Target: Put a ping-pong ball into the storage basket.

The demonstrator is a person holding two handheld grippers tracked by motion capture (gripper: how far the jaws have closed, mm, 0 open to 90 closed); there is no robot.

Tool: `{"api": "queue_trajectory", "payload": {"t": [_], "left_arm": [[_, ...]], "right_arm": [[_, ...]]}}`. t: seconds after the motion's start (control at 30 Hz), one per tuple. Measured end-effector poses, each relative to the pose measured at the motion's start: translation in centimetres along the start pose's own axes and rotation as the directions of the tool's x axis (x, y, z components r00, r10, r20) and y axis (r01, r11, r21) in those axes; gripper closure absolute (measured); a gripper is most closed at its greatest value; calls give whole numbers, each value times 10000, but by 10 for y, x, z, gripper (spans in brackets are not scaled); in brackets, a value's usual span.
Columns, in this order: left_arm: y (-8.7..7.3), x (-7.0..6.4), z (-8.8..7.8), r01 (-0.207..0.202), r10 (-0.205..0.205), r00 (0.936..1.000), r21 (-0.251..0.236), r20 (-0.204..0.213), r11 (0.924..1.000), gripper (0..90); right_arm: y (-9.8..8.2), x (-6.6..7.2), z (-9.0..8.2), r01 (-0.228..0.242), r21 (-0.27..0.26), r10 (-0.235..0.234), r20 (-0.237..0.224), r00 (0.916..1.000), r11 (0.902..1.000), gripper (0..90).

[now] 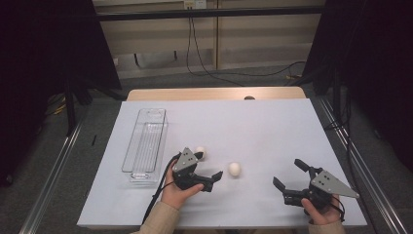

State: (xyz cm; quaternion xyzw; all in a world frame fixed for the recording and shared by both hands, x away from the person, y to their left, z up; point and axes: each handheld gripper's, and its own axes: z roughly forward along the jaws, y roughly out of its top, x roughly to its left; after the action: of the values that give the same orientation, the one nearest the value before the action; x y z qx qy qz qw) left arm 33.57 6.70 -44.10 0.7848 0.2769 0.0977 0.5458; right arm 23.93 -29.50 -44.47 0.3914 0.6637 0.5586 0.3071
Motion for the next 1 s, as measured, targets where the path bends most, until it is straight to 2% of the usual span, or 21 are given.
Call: {"api": "queue_trajectory", "payload": {"t": [1.0], "left_arm": [[3,-6,14,-111,106,9999,337,128,9994,31]], "right_arm": [[0,0,0,7,-3,-7,-12,10000,10000,34]]}}
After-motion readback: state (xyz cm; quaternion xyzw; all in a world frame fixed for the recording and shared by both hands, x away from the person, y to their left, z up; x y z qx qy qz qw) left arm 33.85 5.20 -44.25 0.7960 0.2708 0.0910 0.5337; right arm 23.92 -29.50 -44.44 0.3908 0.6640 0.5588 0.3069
